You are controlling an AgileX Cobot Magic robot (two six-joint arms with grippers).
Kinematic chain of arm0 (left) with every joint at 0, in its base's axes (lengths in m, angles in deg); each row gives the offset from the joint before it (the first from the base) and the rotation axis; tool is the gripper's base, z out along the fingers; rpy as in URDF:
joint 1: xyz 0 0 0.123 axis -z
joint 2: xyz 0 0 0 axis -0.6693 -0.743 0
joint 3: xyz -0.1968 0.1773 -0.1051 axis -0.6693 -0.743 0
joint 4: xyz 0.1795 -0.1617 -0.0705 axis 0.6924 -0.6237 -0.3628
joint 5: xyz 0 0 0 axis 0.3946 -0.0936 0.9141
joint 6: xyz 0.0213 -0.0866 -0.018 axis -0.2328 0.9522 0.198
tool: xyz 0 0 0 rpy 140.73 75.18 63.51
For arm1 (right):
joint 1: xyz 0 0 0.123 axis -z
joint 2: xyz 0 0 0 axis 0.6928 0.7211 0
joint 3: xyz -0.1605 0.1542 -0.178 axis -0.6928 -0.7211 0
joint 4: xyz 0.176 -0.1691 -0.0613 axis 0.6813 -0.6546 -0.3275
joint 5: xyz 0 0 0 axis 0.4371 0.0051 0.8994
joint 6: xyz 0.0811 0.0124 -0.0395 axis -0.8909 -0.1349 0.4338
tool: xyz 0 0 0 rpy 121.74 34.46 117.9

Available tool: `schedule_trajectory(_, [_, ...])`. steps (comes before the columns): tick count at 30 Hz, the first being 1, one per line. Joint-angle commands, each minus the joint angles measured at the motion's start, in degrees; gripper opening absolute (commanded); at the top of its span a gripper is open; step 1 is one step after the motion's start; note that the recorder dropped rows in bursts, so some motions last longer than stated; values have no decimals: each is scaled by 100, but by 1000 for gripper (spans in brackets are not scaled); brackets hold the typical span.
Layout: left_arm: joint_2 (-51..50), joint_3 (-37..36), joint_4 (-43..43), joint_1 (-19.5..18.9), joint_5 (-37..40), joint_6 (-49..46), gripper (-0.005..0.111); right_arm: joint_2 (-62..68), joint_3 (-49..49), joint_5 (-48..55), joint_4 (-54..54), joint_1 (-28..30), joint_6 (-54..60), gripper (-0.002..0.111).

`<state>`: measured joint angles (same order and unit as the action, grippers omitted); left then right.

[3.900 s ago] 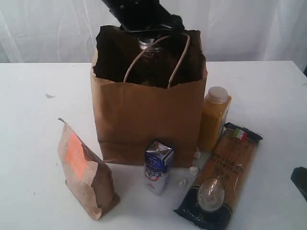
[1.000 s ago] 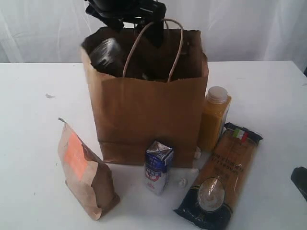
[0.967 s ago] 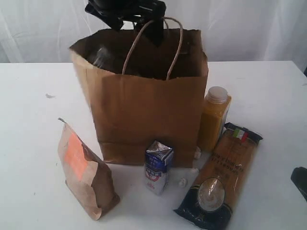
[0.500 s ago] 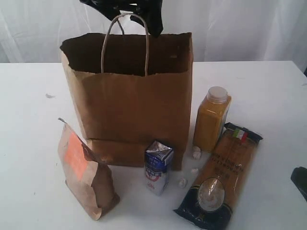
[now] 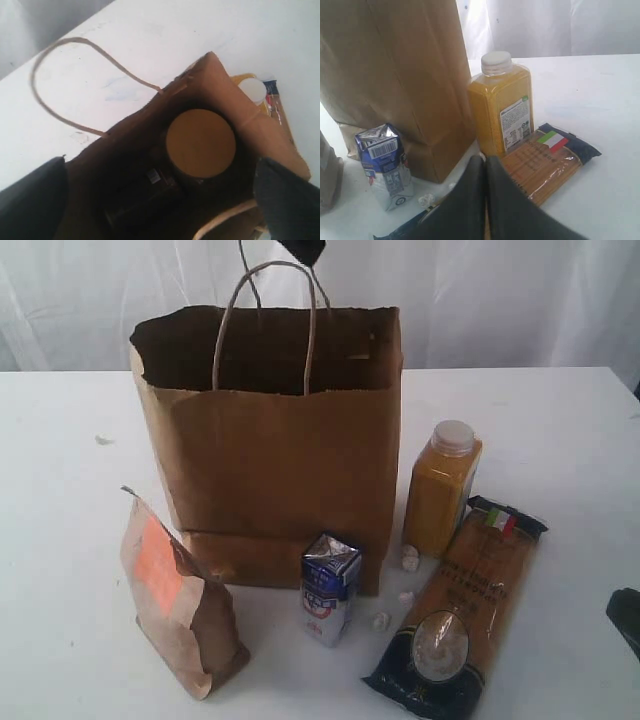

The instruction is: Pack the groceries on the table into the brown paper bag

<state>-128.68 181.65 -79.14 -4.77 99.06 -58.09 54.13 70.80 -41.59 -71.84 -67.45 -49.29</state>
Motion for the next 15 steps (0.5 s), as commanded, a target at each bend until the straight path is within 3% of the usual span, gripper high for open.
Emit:
schedule_trajectory(1, [408,3,411,3,513,120,67,-24,-26,-27,9,21,67,0])
schedule_trajectory(3, [595,3,502,3,513,124,37,-24,-26,-27,9,21,67,0])
schedule_trajectory(5, [784,3,502,3,513,134,-1,-24,-26,-27,9,21,67,0])
schedule_trajectory(15, [1965,-483,883,3,513,50,0,-24,-26,-27,9,21,67,0])
